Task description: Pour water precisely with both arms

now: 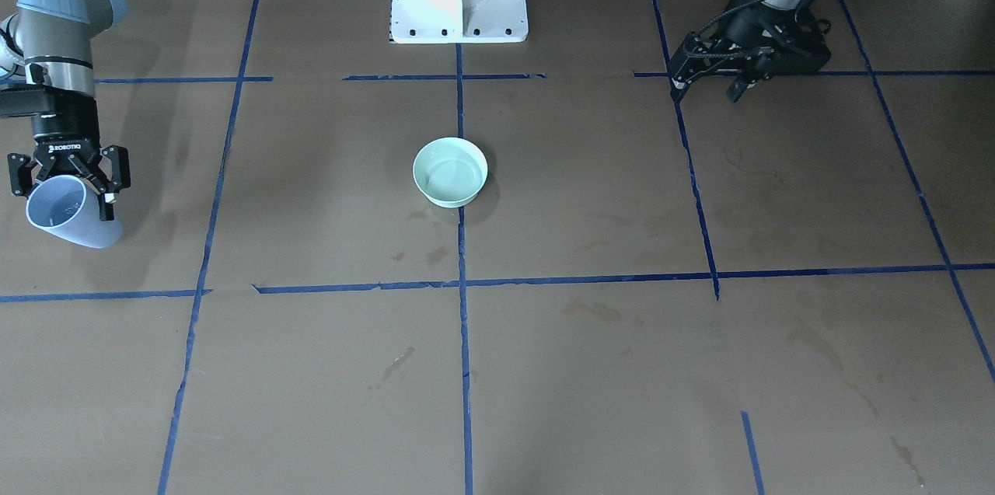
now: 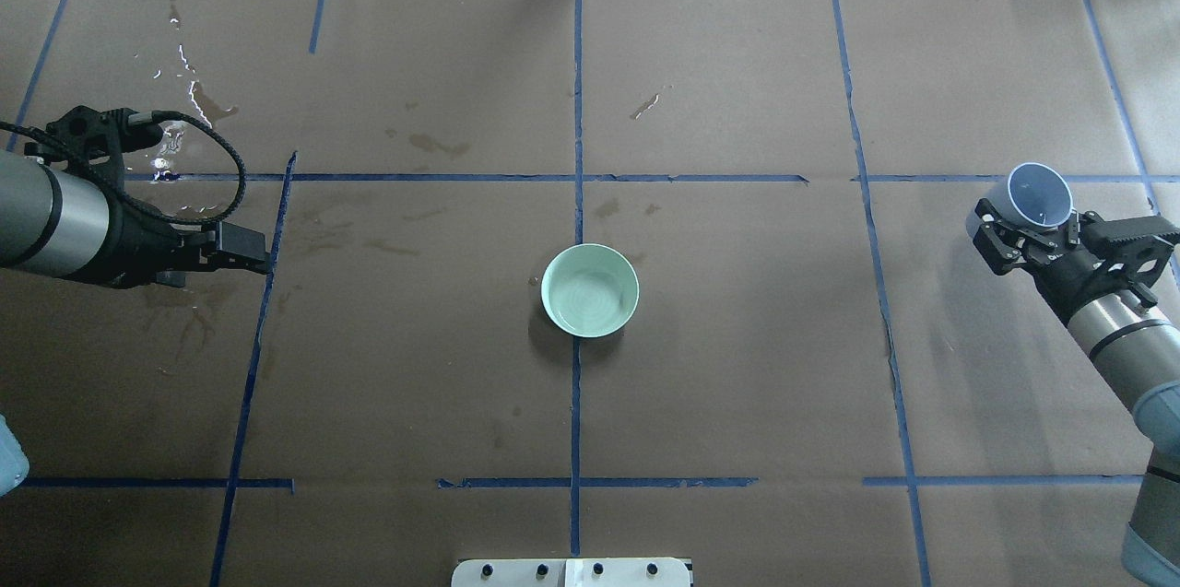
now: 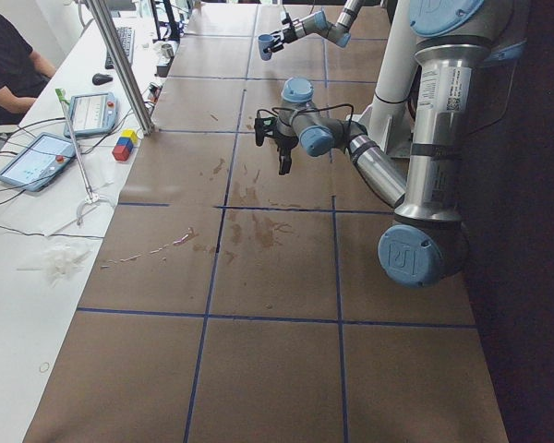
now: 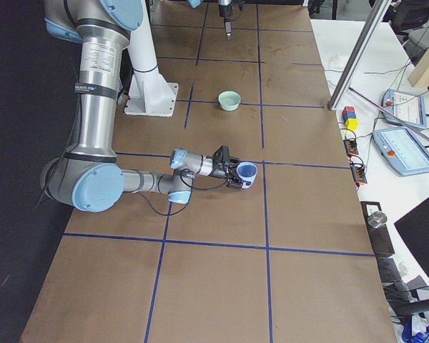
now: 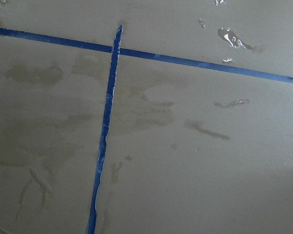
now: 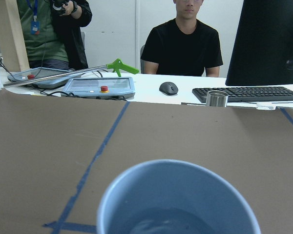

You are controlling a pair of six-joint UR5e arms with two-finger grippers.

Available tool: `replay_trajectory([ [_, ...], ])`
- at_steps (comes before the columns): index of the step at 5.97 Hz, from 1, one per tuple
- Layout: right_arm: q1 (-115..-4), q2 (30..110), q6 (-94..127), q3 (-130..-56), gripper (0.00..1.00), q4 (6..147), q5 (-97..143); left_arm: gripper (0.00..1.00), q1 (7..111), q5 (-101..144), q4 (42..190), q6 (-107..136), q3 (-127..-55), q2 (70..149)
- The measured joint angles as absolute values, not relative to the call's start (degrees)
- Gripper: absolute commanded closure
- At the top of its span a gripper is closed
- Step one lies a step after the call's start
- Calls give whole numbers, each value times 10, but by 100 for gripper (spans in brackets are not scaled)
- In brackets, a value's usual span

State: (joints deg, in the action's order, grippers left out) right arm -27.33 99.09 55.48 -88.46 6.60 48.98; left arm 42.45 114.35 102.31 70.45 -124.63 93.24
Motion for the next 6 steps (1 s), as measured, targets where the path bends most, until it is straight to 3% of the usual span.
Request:
replay_trajectory([
  [3, -241, 927, 554, -1010, 97, 282, 460, 0, 425, 1144, 1024, 705, -1257, 913],
  [6, -140, 835, 553, -1060, 95, 478, 371, 0, 425, 1144, 1024, 704, -1262, 904],
])
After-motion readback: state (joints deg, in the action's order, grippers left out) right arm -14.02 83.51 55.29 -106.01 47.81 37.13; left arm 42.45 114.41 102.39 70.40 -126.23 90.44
